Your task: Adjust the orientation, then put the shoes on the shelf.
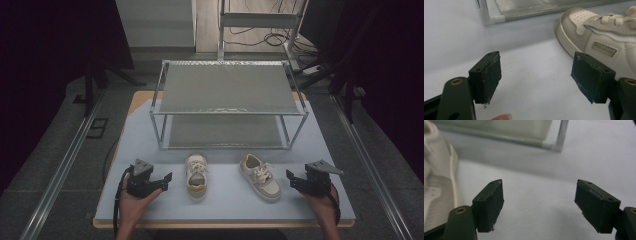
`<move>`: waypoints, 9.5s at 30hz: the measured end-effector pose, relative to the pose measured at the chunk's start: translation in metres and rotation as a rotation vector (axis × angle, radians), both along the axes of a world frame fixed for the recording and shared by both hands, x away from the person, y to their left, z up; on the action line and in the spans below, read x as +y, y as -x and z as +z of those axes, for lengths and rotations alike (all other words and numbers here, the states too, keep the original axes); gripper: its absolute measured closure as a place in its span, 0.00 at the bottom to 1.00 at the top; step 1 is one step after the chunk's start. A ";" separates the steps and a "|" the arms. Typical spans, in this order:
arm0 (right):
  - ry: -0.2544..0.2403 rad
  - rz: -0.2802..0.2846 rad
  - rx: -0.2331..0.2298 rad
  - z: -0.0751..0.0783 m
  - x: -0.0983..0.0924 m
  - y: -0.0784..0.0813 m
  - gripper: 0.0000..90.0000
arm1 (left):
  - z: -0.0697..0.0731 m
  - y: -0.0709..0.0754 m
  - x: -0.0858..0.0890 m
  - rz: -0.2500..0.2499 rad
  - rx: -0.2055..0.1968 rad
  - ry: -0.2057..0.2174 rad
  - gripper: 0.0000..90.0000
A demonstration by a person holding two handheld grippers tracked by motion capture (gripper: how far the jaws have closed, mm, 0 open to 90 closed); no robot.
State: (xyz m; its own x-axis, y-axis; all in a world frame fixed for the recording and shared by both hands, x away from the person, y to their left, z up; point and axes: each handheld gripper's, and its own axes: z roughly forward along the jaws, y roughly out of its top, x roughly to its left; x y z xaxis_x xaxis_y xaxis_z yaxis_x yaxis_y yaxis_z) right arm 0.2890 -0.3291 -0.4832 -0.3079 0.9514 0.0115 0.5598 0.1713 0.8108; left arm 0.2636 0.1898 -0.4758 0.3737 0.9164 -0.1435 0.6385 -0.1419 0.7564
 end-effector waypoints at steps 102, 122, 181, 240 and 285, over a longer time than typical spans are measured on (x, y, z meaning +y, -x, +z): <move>-0.091 0.384 0.022 0.005 0.074 0.062 0.97 | 0.011 0.022 0.013 0.005 0.057 0.004 0.25; -0.120 0.370 0.091 -0.003 0.058 0.053 0.99 | 0.008 0.021 0.013 0.009 0.055 0.001 0.25; -0.067 0.402 -0.022 0.015 0.142 0.035 0.99 | 0.004 0.019 0.011 -0.003 0.060 0.006 0.25; -0.121 0.247 -0.040 0.044 0.020 0.069 0.48 | 0.031 0.028 0.001 -0.064 0.026 0.021 0.25; 0.079 0.275 0.231 0.041 0.034 -0.024 0.20 | 0.033 -0.025 -0.076 -0.247 0.236 -0.145 0.17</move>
